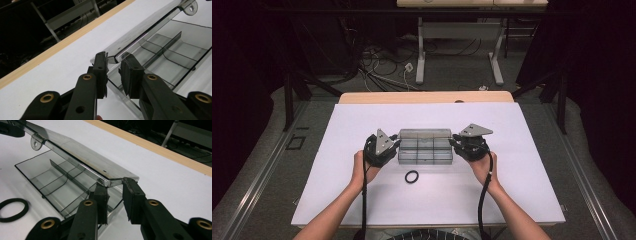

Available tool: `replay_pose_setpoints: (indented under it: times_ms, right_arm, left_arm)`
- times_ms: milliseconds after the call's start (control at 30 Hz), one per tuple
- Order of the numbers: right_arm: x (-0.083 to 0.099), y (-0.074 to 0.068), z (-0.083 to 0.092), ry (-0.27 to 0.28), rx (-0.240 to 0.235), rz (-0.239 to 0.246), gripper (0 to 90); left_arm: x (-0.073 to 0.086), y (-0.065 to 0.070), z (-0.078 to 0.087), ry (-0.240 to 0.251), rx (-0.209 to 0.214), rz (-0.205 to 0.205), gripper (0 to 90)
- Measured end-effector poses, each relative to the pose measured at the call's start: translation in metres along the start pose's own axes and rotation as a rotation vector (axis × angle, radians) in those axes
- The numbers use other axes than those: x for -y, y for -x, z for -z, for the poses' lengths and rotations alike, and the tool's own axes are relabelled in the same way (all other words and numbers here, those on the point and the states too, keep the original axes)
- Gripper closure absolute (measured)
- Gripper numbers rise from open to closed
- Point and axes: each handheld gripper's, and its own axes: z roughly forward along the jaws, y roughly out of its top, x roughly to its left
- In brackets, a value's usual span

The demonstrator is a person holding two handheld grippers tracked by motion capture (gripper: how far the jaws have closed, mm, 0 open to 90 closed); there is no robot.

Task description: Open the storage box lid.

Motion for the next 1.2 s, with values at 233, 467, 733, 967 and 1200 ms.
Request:
replay_pose_setpoints:
  times_ms: [233, 467, 733, 967, 1200]
  right_arm:
    - [-0.008, 0.005, -0.004, 0.001, 0.006, -0.007, 76.0]
    - [-0.016, 0.012, -0.007, 0.000, -0.003, -0.030, 78.5]
    - [-0.021, 0.018, -0.011, 0.000, -0.008, -0.054, 79.4]
    - [-0.025, 0.021, -0.014, 0.000, -0.005, -0.072, 79.5]
    - [-0.028, 0.025, -0.017, 0.012, 0.003, -0.095, 80.0]
  left_arm:
    - [-0.010, -0.006, -0.003, -0.007, 0.003, 0.011, 74.9]
    - [-0.017, -0.013, -0.006, -0.012, 0.001, 0.025, 76.3]
    - [-0.022, -0.019, -0.011, -0.006, 0.004, 0.061, 76.7]
    - [-0.025, -0.023, -0.014, 0.003, 0.003, 0.080, 76.7]
    - [-0.027, -0.027, -0.019, 0.012, 0.000, 0.109, 76.7]
